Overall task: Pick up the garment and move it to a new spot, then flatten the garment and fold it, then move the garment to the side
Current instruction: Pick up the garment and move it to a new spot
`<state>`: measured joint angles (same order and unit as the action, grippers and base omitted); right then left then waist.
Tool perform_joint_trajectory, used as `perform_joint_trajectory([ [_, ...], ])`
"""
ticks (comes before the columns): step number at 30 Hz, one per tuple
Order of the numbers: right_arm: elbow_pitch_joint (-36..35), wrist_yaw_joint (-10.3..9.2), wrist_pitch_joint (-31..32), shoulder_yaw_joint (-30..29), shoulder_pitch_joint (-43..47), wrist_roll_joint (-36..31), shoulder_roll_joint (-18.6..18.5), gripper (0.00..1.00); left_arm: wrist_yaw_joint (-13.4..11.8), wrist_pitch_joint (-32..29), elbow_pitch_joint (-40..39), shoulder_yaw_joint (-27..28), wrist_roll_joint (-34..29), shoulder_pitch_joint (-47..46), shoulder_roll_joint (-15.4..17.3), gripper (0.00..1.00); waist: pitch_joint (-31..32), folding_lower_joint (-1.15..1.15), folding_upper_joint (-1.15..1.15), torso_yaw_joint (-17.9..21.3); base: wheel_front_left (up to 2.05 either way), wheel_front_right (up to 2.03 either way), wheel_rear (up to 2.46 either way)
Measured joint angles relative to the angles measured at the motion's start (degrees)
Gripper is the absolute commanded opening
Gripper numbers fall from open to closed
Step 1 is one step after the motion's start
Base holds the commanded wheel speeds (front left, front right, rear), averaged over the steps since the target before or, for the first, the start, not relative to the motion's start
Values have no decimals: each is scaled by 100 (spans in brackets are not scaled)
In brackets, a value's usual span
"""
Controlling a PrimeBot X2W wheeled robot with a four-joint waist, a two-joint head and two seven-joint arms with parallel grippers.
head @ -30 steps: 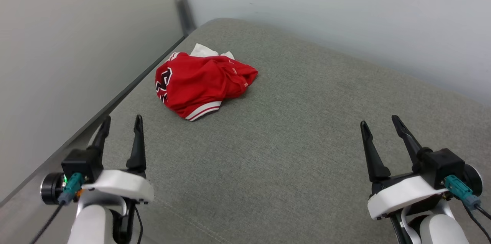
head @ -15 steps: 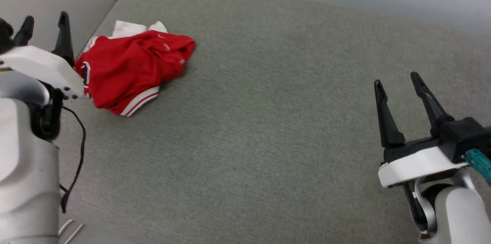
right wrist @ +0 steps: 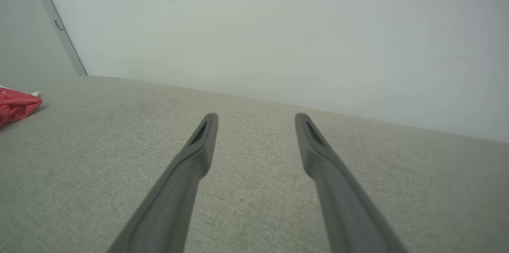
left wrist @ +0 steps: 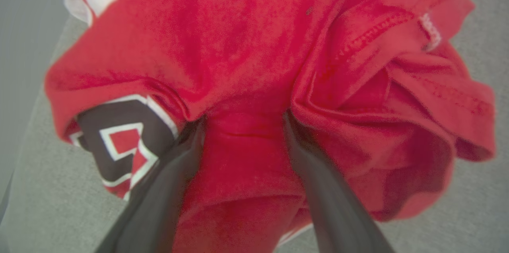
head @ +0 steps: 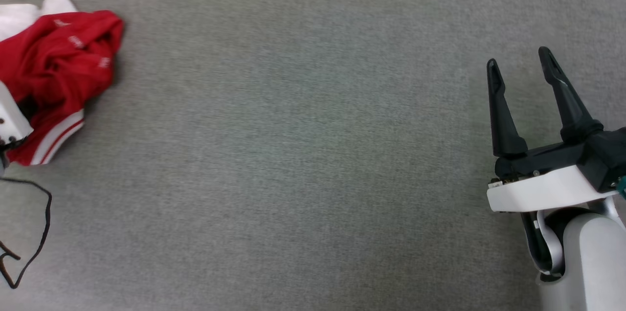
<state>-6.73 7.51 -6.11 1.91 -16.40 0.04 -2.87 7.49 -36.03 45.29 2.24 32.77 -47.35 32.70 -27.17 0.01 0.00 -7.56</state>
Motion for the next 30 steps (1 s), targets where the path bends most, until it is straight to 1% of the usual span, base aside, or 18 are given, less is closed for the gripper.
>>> perform_joint_trajectory([
  [2,9,0,-45,0,-2,33,-1,100,0,-278,171,13,198,2,58,100,-100,0,0,108,0,0,0],
  [5,42,0,-67,-2,-3,45,-1,100,0,-472,385,121,401,-29,175,100,-198,-1,0,226,0,0,0],
  [6,54,0,-69,-3,-5,53,-1,100,0,-479,439,156,454,-46,174,95,-215,0,0,254,0,0,0],
  [7,89,0,-96,-35,-10,60,-1,100,0,-463,542,163,498,-83,171,0,-206,-1,0,295,0,0,0],
  [8,99,0,-98,-43,-12,64,-1,100,-1,-444,570,153,494,-86,166,0,-184,-1,0,297,0,0,0],
  [9,134,0,-119,-79,-7,96,-1,100,-107,-105,671,62,345,-85,142,0,-38,-1,0,291,0,0,0],
  [10,146,0,-131,-88,-1,97,-1,100,-147,11,684,40,301,-83,126,0,17,0,0,286,0,0,0],
  [11,208,0,-178,-111,68,159,-1,100,-201,485,675,-29,140,-77,109,0,227,0,0,264,0,0,0],
  [12,233,0,-198,-112,118,213,-1,100,-198,625,646,-49,104,-81,119,0,315,-1,0,256,0,0,0],
  [13,233,0,-198,-112,118,213,-1,100,-198,625,646,-49,104,-81,119,0,315,-1,0,256,0,0,0],
  [15,268,0,-223,-133,214,372,-1,100,-223,1188,501,-74,-46,-86,162,0,501,-1,0,241,0,0,0],
  [17,300,0,-247,-178,308,402,0,100,-236,1577,422,-66,-69,-126,136,0,692,-1,0,226,0,0,0],
  [21,374,0,-302,-256,534,616,-1,100,-214,2419,315,-154,-234,-128,1,0,1106,-1,0,204,0,0,0],
  [24,416,0,-316,-293,712,698,-2,100,-281,2996,208,-247,-402,-139,-104,0,1428,-1,0,207,0,0,0],
  [27,433,0,-290,-241,897,712,0,100,-355,3460,87,-344,-513,-117,-297,0,1753,-2,0,245,0,0,0],
  [30,401,0,-231,-223,1092,715,-1,100,-371,3832,-90,-407,-570,4,-475,0,2056,-2,0,322,0,0,0],
])
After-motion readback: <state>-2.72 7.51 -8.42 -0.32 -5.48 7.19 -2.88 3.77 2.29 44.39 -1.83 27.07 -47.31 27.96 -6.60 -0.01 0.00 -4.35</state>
